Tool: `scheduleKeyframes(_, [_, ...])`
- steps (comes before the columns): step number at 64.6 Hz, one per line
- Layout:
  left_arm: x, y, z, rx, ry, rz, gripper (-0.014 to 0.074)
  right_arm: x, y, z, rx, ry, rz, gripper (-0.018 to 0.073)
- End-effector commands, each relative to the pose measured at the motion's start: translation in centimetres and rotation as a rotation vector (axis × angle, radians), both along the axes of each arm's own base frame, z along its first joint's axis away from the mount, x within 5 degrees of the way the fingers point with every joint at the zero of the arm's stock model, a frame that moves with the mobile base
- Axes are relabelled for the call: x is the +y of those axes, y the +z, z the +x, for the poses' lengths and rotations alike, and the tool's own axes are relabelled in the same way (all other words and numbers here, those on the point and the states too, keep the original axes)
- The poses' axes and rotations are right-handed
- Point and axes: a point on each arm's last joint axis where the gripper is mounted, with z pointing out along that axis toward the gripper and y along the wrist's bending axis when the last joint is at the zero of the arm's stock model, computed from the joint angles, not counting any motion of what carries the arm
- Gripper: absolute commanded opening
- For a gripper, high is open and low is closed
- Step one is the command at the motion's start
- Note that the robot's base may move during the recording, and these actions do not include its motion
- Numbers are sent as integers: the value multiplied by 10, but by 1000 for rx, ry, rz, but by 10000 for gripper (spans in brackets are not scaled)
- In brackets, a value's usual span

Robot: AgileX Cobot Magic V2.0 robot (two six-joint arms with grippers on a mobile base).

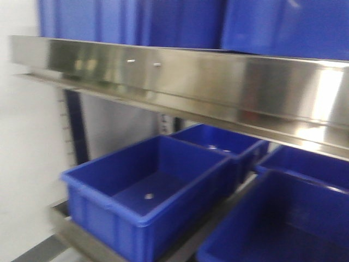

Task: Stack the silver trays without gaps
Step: 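Drive up to the second shelf holding the tray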

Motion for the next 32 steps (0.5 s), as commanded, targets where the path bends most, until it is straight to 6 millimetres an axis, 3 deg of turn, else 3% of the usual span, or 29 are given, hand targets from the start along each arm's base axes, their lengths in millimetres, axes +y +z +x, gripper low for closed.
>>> scheduleKeyframes(1, [-13, 7, -2, -51, -109, -53, -16, 35, 39, -3, -357, 347, 261, -77])
scheduleKeyframes(32, [-13, 7, -2, -51, -109, -53, -16, 35, 39, -3, -357, 347, 261, -77])
